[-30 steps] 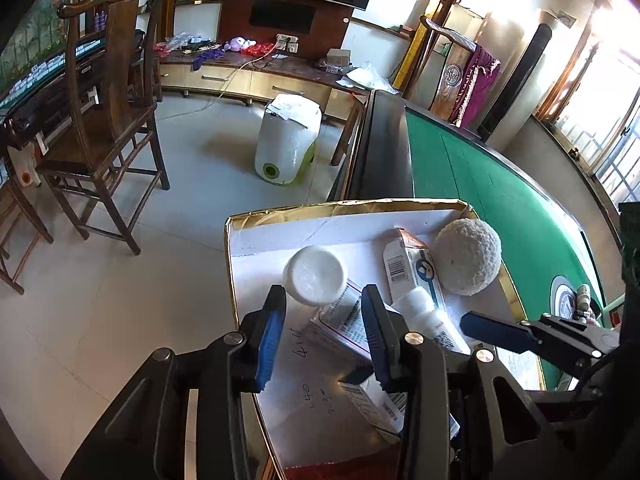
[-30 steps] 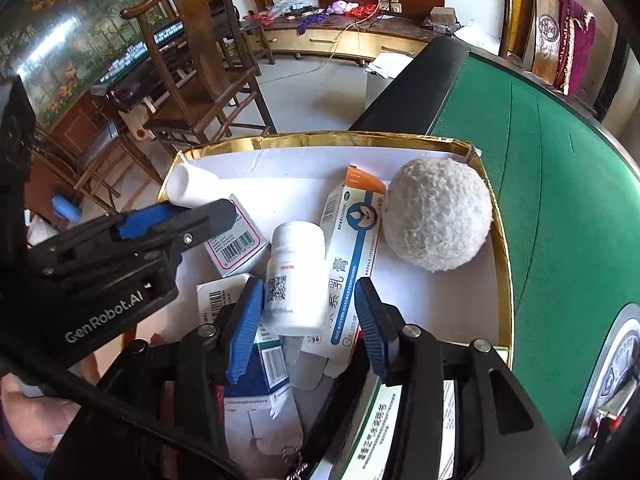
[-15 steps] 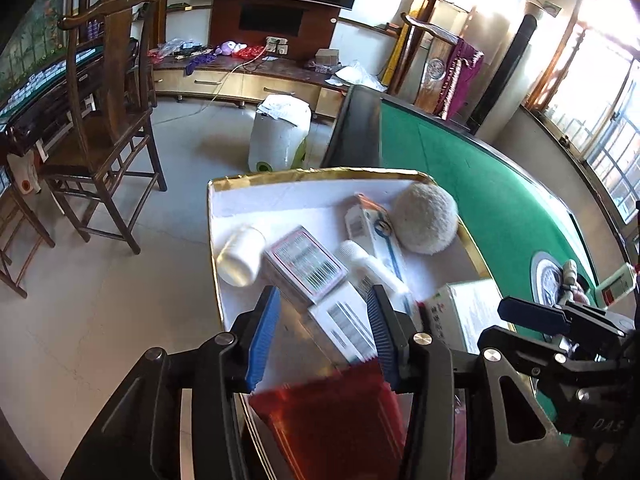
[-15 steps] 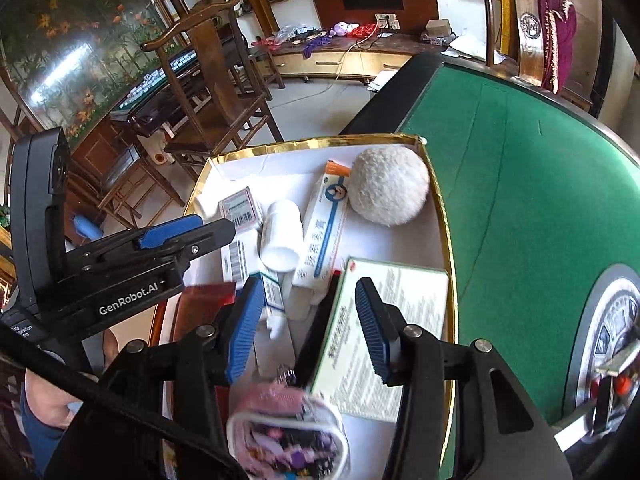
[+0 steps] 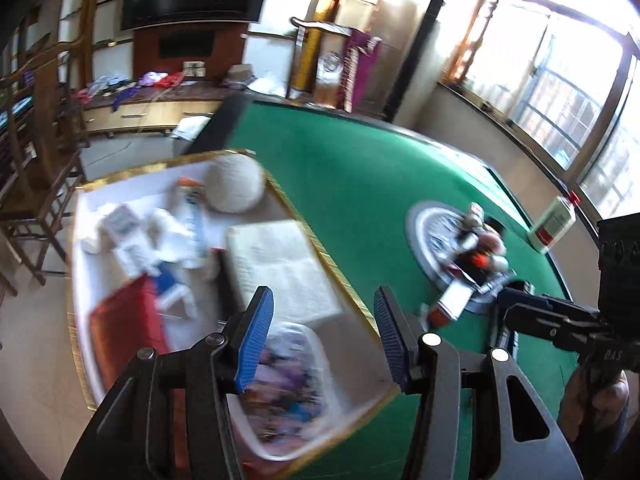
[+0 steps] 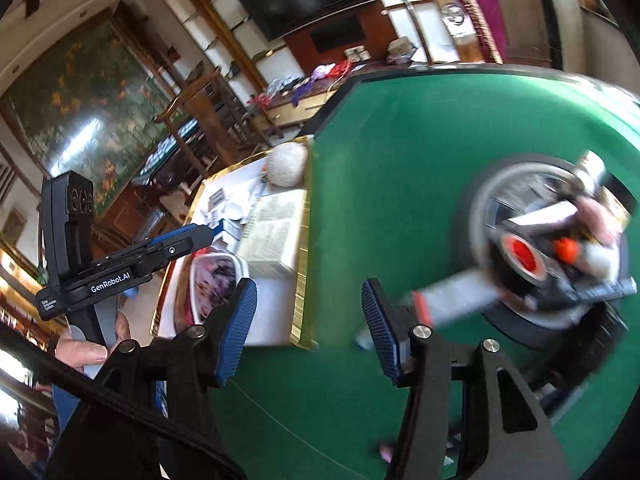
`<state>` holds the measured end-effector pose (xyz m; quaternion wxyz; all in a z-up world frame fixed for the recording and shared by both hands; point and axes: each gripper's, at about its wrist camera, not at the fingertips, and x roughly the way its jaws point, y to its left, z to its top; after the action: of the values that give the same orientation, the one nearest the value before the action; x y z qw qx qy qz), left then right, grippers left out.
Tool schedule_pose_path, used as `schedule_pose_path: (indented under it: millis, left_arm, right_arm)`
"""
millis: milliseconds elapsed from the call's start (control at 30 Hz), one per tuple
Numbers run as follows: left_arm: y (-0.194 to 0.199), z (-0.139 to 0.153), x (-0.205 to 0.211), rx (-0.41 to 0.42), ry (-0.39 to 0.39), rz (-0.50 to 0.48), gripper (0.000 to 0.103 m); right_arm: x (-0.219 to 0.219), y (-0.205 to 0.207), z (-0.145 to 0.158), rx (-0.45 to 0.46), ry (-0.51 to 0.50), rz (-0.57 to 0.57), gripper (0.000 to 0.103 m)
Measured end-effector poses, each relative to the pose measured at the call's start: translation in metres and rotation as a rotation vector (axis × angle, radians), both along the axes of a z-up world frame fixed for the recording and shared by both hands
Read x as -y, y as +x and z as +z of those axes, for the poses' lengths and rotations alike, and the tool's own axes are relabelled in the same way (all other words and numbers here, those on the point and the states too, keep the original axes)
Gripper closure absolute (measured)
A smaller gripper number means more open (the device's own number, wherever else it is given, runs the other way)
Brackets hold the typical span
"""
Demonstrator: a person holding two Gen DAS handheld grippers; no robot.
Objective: Organize objects
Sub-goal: 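Return to the pile and grasp the clear blue-capped pen with the left gripper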
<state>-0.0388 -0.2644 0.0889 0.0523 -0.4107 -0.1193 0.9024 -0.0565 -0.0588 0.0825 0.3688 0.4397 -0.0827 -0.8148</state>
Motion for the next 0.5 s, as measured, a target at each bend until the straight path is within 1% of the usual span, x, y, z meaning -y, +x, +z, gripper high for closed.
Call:
schedule_pose_path:
  millis: [133,200,233,300,367,433,500]
  left_arm:
    - [-0.011,-0.012,-0.059,0.038,-0.056,-0.096,0.057]
    - [-0.018,-0.024,-0.087,0.065,-0.095,-0.144,0.057]
    - [-0.021,-0.029,-0.100,0.080,-0.126,-0.171,0.057]
    - [-0.027,-0.040,-0.128,0.103,-0.220,-0.207,0.057]
    - [-0.032,-0.050,-0.148,0.127,-0.314,-0.235,0.057]
    - [-0.037,-0.058,-0.157,0.154,-0.352,-0.243,0.057]
    - [-0.042,-0.066,-0.156,0.178,-0.363,-0.228,0.057]
  right_arm:
    - [-0.055,0.009,-0.006,-0.042,0.012,-0.070,0.049]
    - [-0.081,0.009,-0.012,-0.066,0.021,-0.113,0.046]
    - [-0.093,0.008,-0.014,-0.070,0.017,-0.129,0.046]
    - [-0.111,0.001,-0.024,-0.058,-0.004,-0.170,0.046]
    - [-0.125,-0.006,-0.030,-0.029,-0.034,-0.182,0.046]
    - [-0.140,-0.013,-0.032,-0.019,-0.061,-0.194,0.046]
    - [-0.145,-0.015,-0.032,-0.008,-0.093,-0.194,0.046]
